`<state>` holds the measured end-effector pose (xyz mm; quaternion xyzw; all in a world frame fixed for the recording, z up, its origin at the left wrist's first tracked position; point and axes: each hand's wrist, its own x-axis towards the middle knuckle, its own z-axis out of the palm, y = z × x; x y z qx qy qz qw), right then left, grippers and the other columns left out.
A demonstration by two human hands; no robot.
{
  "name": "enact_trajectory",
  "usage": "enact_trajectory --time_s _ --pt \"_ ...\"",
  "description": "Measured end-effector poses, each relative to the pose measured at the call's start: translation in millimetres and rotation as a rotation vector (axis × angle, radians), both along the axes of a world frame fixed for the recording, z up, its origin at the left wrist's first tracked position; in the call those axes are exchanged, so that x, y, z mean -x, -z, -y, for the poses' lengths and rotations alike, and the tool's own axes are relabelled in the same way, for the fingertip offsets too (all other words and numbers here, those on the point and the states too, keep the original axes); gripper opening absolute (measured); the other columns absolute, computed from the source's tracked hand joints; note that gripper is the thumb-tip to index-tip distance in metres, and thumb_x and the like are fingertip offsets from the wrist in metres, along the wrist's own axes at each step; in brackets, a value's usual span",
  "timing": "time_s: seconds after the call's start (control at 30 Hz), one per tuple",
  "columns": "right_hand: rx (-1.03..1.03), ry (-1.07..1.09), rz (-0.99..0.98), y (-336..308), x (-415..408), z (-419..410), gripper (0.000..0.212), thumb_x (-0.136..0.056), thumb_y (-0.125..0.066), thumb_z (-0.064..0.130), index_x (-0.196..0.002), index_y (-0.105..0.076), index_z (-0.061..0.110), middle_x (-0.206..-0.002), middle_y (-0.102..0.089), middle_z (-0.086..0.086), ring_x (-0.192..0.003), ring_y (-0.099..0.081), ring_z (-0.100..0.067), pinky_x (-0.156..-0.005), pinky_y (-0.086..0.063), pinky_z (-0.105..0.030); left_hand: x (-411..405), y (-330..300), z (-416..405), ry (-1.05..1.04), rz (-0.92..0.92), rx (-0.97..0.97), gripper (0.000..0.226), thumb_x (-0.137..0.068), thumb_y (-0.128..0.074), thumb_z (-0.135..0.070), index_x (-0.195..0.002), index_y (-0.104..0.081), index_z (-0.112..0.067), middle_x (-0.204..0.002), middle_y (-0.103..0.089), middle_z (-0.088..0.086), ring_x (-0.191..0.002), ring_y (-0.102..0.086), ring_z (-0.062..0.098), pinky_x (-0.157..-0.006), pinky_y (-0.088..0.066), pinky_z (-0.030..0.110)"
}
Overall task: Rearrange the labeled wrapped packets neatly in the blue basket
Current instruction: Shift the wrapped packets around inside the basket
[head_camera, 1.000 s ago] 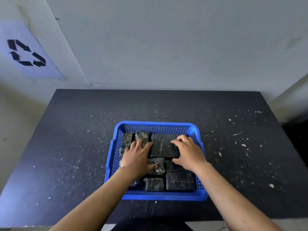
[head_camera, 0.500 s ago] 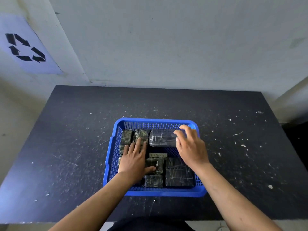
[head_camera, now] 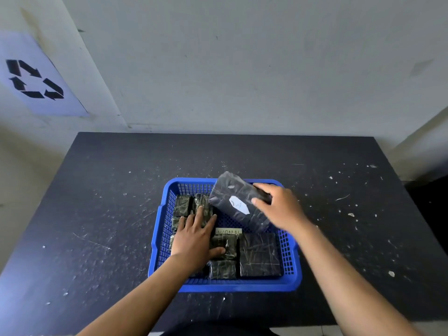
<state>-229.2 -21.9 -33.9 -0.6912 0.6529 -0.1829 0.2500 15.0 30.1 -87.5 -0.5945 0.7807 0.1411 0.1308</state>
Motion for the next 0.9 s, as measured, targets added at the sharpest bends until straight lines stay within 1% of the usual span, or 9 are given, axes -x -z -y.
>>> enact_trajectory --time_s 0.07,0.17,0.27,0.47,0.57,0.63,0.77,0.83,0.9 --pt "-0.226 -0.028 0.195 -17 15 20 0.039 -0.092 -0.070 0.032 -0.130 -0.067 0.025 -0.116 -0.072 0.010 -0.103 -0.067 -0.010 -0.085 -0.051 -0.031 1 0 1 0.004 0.004 -0.002 0.097 -0.083 -0.041 -0.079 -0.155 0.003 -0.031 -0.164 0.013 0.012 -0.149 -0.004 0.035 -0.120 -0.004 0.050" --pt "-0.329 -0.057 0.123 -27 29 37 0.043 -0.091 -0.072 0.031 -0.133 -0.065 0.024 -0.133 -0.067 0.003 -0.119 -0.062 -0.014 -0.097 -0.046 -0.030 1 -1 1 0.007 0.015 0.002 0.097 -0.083 -0.040 -0.079 -0.155 0.004 -0.031 -0.163 0.014 0.013 -0.149 -0.004 0.036 -0.120 -0.004 0.050" --pt "-0.356 -0.065 0.092 -26 30 44 0.042 -0.090 -0.074 0.030 -0.131 -0.066 0.026 -0.134 -0.066 0.002 -0.124 -0.060 -0.016 -0.105 -0.044 -0.036 1 -1 1 0.010 0.021 -0.009 0.097 -0.083 -0.040 -0.079 -0.155 0.004 -0.031 -0.163 0.014 0.013 -0.149 -0.004 0.035 -0.120 -0.005 0.050" --pt "-0.363 -0.064 0.138 -22 27 46 0.041 -0.090 -0.074 0.029 -0.130 -0.066 0.028 -0.132 -0.068 0.002 -0.120 -0.062 -0.015 -0.105 -0.045 -0.037 1 -1 2 0.012 0.019 -0.015 0.098 -0.083 -0.039 -0.080 -0.155 0.005 -0.030 -0.163 0.015 0.013 -0.149 -0.004 0.036 -0.120 -0.004 0.051" --pt "-0.284 -0.071 0.127 -22 22 44 0.038 -0.092 -0.070 0.020 -0.127 -0.068 0.032 -0.130 -0.069 0.006 -0.118 -0.063 -0.014 -0.101 -0.049 -0.035 0 1 1 0.002 -0.006 -0.012 0.099 -0.083 -0.040 -0.080 -0.155 0.006 -0.030 -0.163 0.014 0.012 -0.150 -0.003 0.035 -0.120 -0.002 0.050" --pt "-0.229 -0.107 0.049 -17 13 39 0.038 -0.094 -0.065 0.014 -0.127 -0.069 0.031 -0.133 -0.067 0.006 -0.121 -0.062 -0.016 -0.101 -0.049 -0.034 0 2 0 -0.009 -0.029 0.004 0.100 -0.083 -0.041 -0.079 -0.155 0.007 -0.029 -0.164 0.014 0.011 -0.150 -0.003 0.034 -0.120 -0.002 0.049" --pt "-0.248 -0.194 -0.211 0 -6 28 0.040 -0.099 -0.050 0.011 -0.132 -0.065 0.026 -0.133 -0.066 -0.001 -0.123 -0.059 -0.030 -0.097 -0.052 -0.046 -3 2 -3 -0.032 -0.060 0.037 0.104 -0.082 -0.043 -0.079 -0.155 0.010 -0.027 -0.165 0.010 0.009 -0.150 -0.004 0.032 -0.120 -0.002 0.047" --pt "-0.044 -0.194 -0.483 4 -12 24 0.036 -0.095 -0.050 0.010 -0.125 -0.067 0.022 -0.126 -0.067 -0.001 -0.117 -0.056 -0.028 -0.089 -0.052 -0.044 -3 2 -5 -0.037 -0.080 0.056 0.106 -0.082 -0.045 -0.078 -0.153 0.018 -0.030 -0.165 0.005 0.010 -0.150 -0.007 0.033 -0.120 -0.004 0.048" --pt "0.115 -0.210 -0.624 10 -20 11 0.030 -0.089 -0.058 0.007 -0.115 -0.068 0.019 -0.113 -0.066 0.000 -0.103 -0.055 -0.026 -0.079 -0.051 -0.039 -1 3 -7 -0.002 -0.066 0.076 0.102 -0.084 -0.044 -0.076 -0.150 0.023 -0.036 -0.165 0.003 0.011 -0.148 -0.012 0.035 -0.120 -0.007 0.050"
